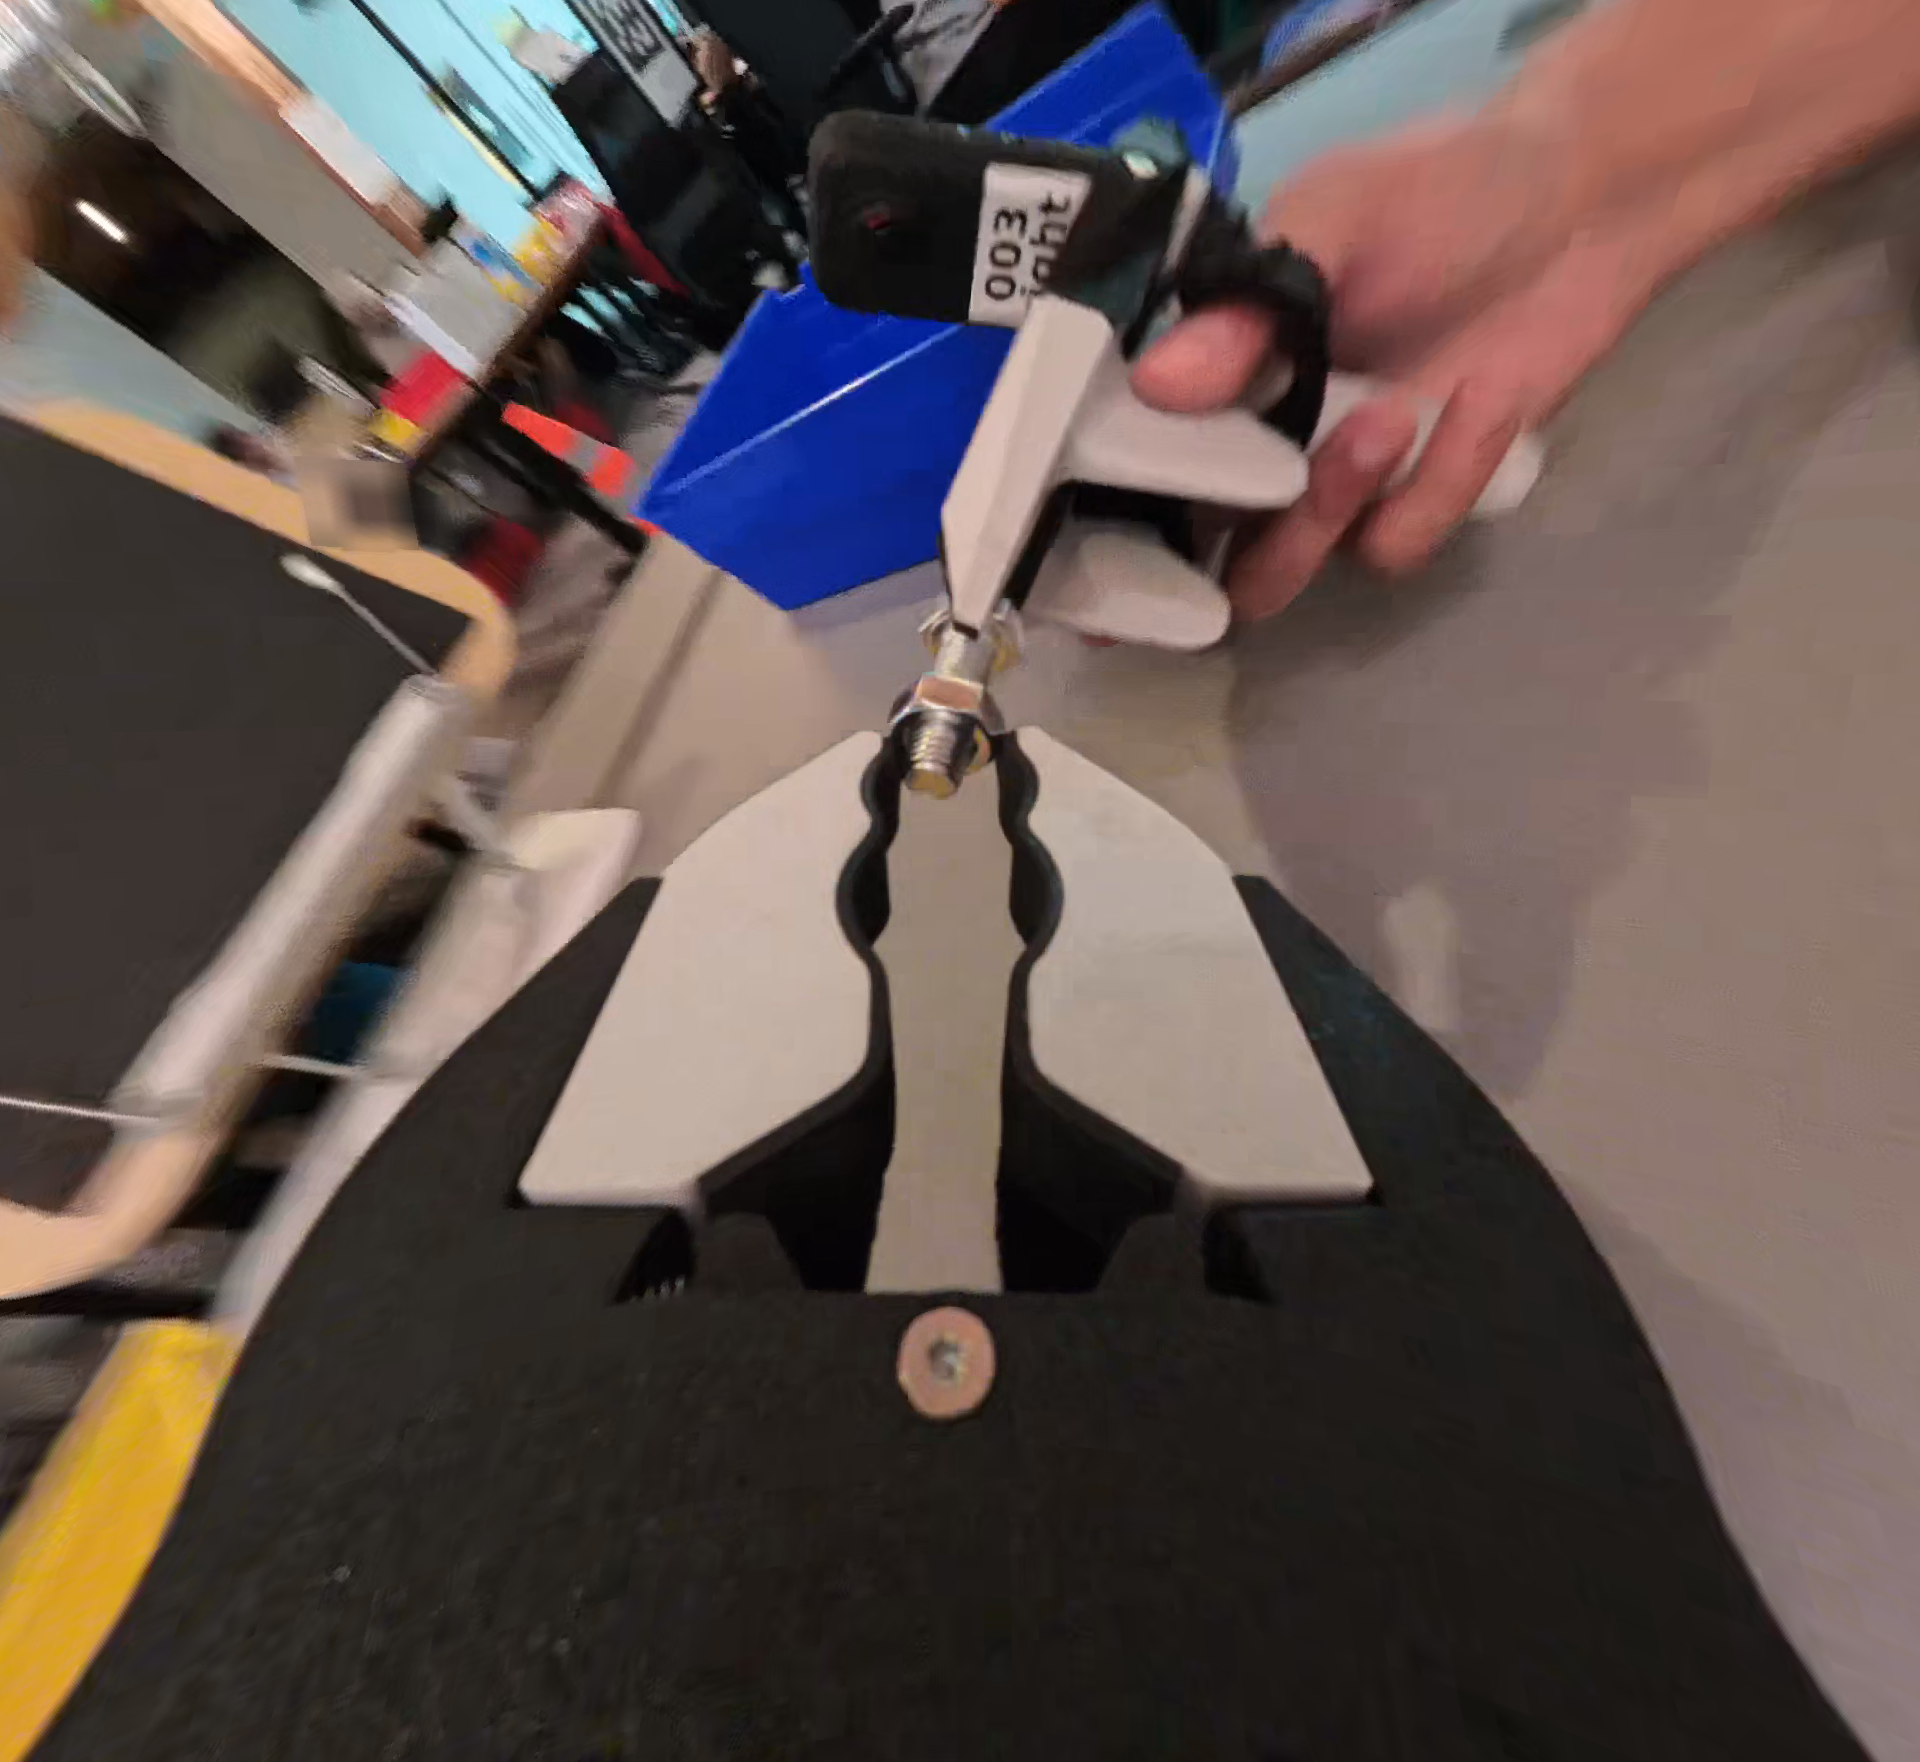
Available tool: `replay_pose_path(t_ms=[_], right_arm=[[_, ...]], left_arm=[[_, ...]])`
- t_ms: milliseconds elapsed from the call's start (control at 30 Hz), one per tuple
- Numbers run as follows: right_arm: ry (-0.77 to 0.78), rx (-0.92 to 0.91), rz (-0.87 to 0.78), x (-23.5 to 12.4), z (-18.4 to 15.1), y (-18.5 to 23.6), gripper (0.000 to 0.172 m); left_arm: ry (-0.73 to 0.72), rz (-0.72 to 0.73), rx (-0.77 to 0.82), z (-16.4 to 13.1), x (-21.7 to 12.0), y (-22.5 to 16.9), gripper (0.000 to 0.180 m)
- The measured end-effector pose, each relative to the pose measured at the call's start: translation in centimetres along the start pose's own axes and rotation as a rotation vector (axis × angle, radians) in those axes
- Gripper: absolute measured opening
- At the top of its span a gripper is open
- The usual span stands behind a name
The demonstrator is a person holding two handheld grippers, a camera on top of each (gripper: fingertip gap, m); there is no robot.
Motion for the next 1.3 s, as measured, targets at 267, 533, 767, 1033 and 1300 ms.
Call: replay_pose_path(t_ms=[267, 533, 767, 1033, 1300], right_arm=[[-0.003, -0.023, -0.027, -0.3, 0.1, -0.3, 0.017], [-0.069, -0.063, -0.092, -1.8, 1.6, -0.9, 0.017], [-0.064, -0.151, -0.138, -1.6, 1.8, -0.8, 0.017], [-0.030, -0.147, -0.110, -0.6, 1.1, -0.5, 0.017], [-0.043, -0.014, -0.055, -0.6, 0.6, -0.9, 0.017]], left_arm=[[0.029, 0.102, 0.137, 0.0, -0.2, -0.2, 0.019], [-0.088, -0.214, -1.127, 0.6, -0.2, 1.7, 0.041], [-0.147, -0.464, -1.608, -0.3, 0.8, 0.7, 0.039], [-0.175, -0.404, -1.429, 0.3, 0.6, 0.8, 0.017], [-0.026, 0.036, 0.063, 0.0, 0.3, 0.0, 0.017]])
Point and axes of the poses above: each gripper's, where its closed fingertips meet, x out along the fingers, z out of its top, y = z × x across the jaws, the point moved 2 cm from there along -x, back along the fingers, and after that the axes turned 6 degrees about z, right-handed, at the moved point
